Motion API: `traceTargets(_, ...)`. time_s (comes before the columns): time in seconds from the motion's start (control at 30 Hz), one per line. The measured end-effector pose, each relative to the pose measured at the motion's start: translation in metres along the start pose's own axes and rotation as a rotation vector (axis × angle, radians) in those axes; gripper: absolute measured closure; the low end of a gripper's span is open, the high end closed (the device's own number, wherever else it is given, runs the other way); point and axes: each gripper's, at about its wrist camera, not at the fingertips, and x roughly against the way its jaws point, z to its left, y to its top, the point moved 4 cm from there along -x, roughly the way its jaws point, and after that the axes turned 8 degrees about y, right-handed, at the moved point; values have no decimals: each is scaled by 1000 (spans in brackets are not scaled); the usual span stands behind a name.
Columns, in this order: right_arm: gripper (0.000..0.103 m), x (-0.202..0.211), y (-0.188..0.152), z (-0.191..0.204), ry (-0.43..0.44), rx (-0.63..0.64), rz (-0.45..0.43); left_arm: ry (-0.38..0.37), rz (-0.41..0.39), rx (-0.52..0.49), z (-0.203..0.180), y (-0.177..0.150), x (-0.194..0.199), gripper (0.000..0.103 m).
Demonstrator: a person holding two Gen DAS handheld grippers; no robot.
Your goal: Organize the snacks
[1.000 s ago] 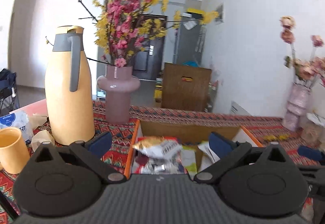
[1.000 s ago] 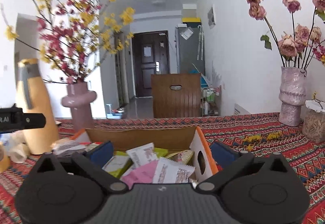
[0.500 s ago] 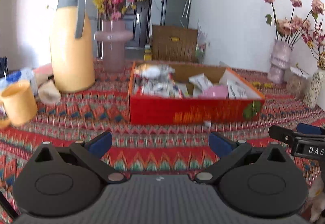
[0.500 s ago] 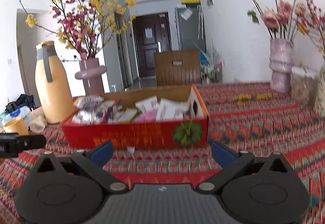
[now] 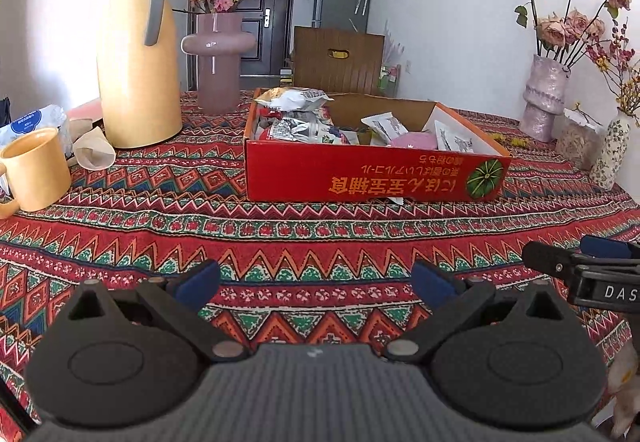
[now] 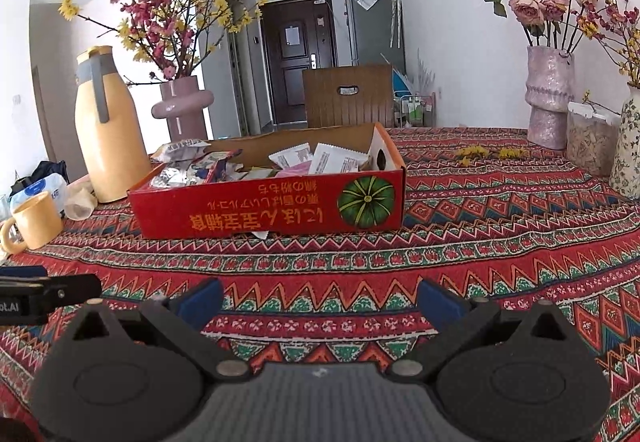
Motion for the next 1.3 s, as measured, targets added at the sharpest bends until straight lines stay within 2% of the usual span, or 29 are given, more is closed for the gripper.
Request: traceTargets(1.3, 0, 2, -1, 2, -2, 4, 7, -5, -18, -5, -2, 1, 6, 0)
